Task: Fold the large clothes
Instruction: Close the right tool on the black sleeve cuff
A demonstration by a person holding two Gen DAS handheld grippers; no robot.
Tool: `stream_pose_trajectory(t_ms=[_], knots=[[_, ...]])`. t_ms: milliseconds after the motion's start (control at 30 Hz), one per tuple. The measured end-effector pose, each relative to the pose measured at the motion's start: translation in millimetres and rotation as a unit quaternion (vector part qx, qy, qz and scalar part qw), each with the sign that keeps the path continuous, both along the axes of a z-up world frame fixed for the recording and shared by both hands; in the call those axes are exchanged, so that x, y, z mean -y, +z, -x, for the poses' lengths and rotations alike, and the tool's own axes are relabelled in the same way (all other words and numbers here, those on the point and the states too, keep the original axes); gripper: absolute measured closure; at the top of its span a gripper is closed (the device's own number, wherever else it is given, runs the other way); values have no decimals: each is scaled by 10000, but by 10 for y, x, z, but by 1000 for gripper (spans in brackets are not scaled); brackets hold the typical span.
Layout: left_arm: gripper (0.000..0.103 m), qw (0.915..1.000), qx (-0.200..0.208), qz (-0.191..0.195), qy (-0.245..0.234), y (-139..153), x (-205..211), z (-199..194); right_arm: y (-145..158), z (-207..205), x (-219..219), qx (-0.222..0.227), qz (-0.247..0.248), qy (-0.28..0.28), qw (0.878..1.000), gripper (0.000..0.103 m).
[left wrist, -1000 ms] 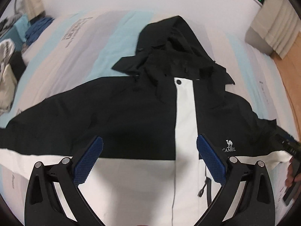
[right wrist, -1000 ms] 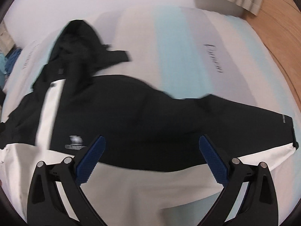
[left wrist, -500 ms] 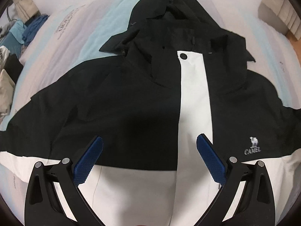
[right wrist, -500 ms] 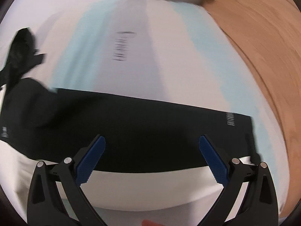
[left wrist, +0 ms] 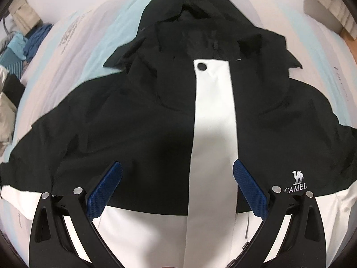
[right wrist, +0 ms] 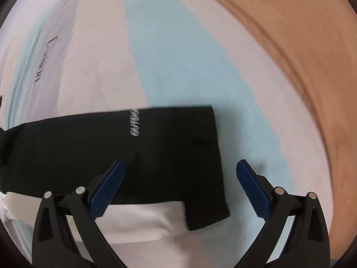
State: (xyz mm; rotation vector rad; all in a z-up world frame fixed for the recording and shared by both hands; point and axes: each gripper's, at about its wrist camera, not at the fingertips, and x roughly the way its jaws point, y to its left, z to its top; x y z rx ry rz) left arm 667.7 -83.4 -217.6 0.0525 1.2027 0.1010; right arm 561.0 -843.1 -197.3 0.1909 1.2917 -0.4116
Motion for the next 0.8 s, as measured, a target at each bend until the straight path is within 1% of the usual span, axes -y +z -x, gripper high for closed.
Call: stream_pose_trajectory(t_ms=[33,133,233,300,367,500,600,633,767,800], knots=[[6,10000,-24,-4,26,-17,-4,-7,-27,30,79,-62,-190,-44,9998,7],[6,10000,-66,-66,24,-61,-8,-17,-61,103,233,-96,-408,-58,9991,9],[6,9997,-157,-114,125,-124,-44,-27,-111,167,322,-152,-636,-33,9979,20],[6,9995,-187,-160,207,-148,-70,-39,-138,194,327,-192,-706,35,9973,30],[6,9993,-202,-230,199,-163,-79,-53,-141,223,339,-176,-823,28,9964,35],[6,9986,-242,-454,76,-195,-70,-90,-168,228,313,-146,-990,13,9950,34],[6,9986,-210,-478,101,-174,-89,-98,-185,170,258,-112,-1134,111,9934,34],[6,9987,-204,-458,117,-171,-97,-98,-204,155,215,-163,-1183,173,9927,34],[6,9988,-193,-432,116,-175,-91,-110,-337,13,239,-408,-1238,213,9912,22],[6,9988,-194,-426,110,-174,-84,-105,-353,1,221,-441,-1266,218,9907,16]])
